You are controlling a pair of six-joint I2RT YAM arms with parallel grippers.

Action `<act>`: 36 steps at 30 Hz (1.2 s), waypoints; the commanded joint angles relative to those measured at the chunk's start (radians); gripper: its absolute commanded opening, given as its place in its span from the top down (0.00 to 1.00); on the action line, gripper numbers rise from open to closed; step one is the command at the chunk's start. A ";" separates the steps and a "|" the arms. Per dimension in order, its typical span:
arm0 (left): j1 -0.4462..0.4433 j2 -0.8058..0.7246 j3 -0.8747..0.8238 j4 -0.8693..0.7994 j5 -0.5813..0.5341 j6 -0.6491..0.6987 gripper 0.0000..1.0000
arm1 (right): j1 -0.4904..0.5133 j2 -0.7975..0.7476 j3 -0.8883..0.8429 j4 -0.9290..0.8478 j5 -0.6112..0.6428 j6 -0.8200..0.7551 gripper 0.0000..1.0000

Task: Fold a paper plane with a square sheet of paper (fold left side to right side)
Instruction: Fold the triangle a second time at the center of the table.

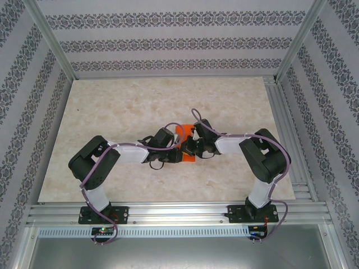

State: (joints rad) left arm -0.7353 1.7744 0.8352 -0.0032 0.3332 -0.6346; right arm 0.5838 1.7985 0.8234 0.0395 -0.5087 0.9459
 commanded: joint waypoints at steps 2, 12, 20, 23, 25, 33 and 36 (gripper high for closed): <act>-0.012 0.026 -0.040 -0.055 -0.030 -0.008 0.82 | 0.026 0.024 -0.024 0.053 0.044 0.052 0.93; -0.012 0.019 -0.047 -0.086 -0.050 0.004 0.83 | 0.031 0.036 0.004 -0.089 0.222 -0.086 0.93; -0.012 0.016 -0.091 -0.062 -0.055 -0.009 0.83 | -0.007 0.035 0.016 -0.130 0.256 -0.151 0.92; -0.012 0.013 -0.105 -0.056 -0.057 -0.012 0.83 | -0.038 0.028 0.014 -0.128 0.251 -0.168 0.92; -0.012 0.011 -0.109 -0.053 -0.054 -0.013 0.83 | -0.059 0.025 0.016 -0.129 0.245 -0.182 0.92; -0.012 0.011 -0.111 -0.052 -0.056 -0.014 0.83 | -0.158 0.034 0.039 -0.142 0.226 -0.236 0.92; -0.012 0.008 -0.110 -0.051 -0.056 -0.016 0.84 | -0.197 0.041 0.048 -0.153 0.231 -0.258 0.92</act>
State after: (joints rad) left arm -0.7364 1.7576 0.7784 0.0872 0.3161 -0.6376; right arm 0.4530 1.8111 0.8619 -0.0505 -0.4377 0.7444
